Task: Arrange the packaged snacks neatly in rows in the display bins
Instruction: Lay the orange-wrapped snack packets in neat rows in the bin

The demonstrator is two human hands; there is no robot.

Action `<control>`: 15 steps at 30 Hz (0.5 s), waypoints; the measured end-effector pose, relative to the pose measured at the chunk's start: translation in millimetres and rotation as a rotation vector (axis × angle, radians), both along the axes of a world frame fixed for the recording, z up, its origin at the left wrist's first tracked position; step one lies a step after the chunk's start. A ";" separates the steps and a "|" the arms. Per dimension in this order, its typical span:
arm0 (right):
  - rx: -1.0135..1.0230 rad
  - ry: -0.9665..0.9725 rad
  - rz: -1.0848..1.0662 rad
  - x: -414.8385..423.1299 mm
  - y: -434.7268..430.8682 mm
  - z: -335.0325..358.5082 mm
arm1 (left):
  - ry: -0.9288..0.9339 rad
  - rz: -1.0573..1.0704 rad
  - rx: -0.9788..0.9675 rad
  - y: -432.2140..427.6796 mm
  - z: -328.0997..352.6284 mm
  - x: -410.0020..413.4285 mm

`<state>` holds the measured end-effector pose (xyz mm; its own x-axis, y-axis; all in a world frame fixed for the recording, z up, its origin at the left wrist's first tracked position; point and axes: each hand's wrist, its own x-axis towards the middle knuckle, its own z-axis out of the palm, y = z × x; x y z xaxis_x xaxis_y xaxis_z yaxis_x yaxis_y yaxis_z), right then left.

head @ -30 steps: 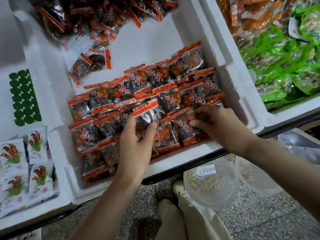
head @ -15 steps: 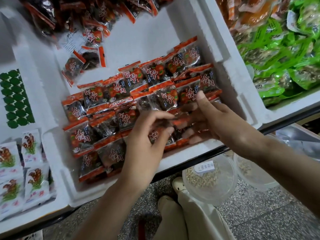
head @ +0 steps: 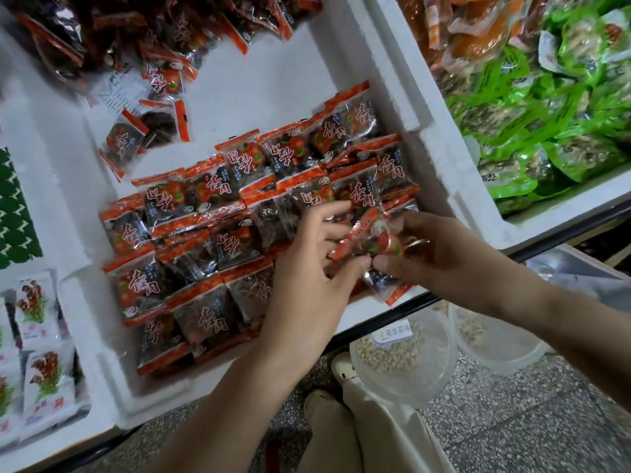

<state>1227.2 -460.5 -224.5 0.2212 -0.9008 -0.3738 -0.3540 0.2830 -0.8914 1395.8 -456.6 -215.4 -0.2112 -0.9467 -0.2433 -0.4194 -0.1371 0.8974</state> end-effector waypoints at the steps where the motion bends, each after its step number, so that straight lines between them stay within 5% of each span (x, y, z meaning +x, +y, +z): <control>1: -0.028 0.039 -0.012 -3.5 -0.8 -0.2 | -0.018 -0.021 -0.038 -1.6 -0.8 -4.3; 8: -0.201 0.317 -0.185 -26.4 -17.8 -10.5 | -0.512 -0.270 -0.277 -8.4 -20.0 -2.4; 15: -0.253 0.554 0.013 -14.1 -25.8 -17.2 | -0.623 -0.405 -0.350 -9.0 -31.6 5.3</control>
<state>1213.2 -486.3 -241.7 0.0664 -0.9752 -0.2110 -0.7866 0.0790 -0.6124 1401.2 -465.6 -247.0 -0.4762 -0.8691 -0.1337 -0.8120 0.3763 0.4461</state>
